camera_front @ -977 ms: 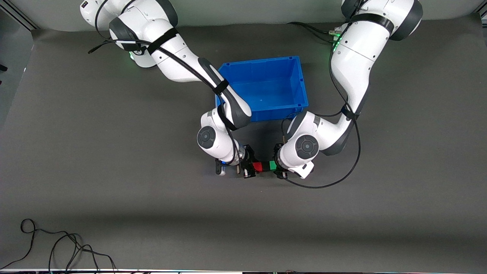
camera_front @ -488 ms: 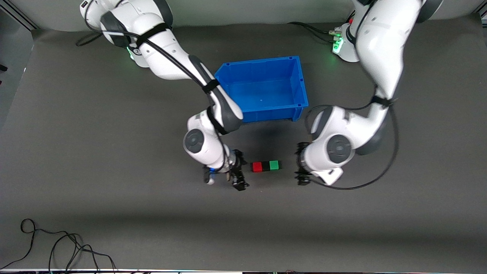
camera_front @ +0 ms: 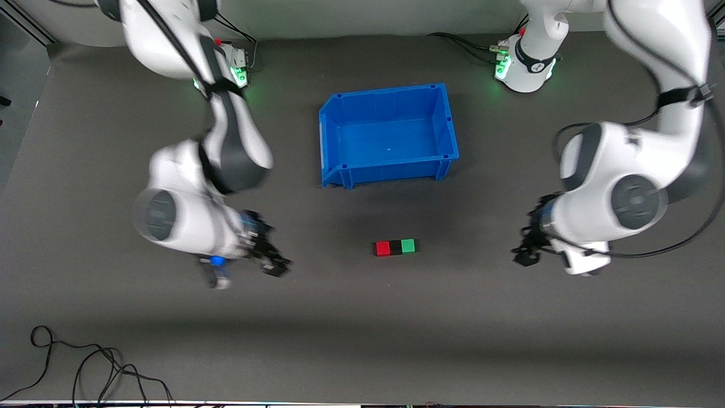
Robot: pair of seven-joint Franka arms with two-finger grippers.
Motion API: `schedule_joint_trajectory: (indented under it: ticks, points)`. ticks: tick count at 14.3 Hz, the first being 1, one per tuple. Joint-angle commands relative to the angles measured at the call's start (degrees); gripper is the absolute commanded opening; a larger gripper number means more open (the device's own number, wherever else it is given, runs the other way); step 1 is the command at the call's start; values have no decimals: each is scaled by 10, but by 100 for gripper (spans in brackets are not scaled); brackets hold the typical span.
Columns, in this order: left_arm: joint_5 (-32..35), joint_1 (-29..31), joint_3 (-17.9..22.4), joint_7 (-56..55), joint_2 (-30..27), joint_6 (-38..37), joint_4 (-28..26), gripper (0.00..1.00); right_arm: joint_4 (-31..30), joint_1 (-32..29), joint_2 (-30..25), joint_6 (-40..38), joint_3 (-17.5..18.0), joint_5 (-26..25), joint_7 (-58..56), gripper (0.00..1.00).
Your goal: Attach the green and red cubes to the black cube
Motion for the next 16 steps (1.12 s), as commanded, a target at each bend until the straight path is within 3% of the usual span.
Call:
schedule_joint_trajectory:
  ticks: [1,4,5,8,11,13,16]
  points:
    - [10,40,-4,166,-65,-53,-31,100,-43,10,-89,-48,-10,-91,-107,100]
    - [17,66,-4,305,-113,-102,-38,100,-111,-10,-193,-50,2,-190,-199,100]
    - [18,76,-4,343,-135,-113,-49,100,-126,-44,-221,-51,34,-207,-242,100]
    - [22,80,-1,435,-217,-127,-103,100,-158,-215,-285,-52,190,-265,-356,100]
    - [22,98,14,505,-250,-169,-89,100,-177,-367,-322,-53,312,-278,-454,100]
    - [22,101,19,567,-267,-179,-91,100,-188,-429,-336,-52,350,-278,-502,100]
    - [21,99,17,580,-267,-163,-84,100,-199,-462,-345,-52,360,-274,-556,100]
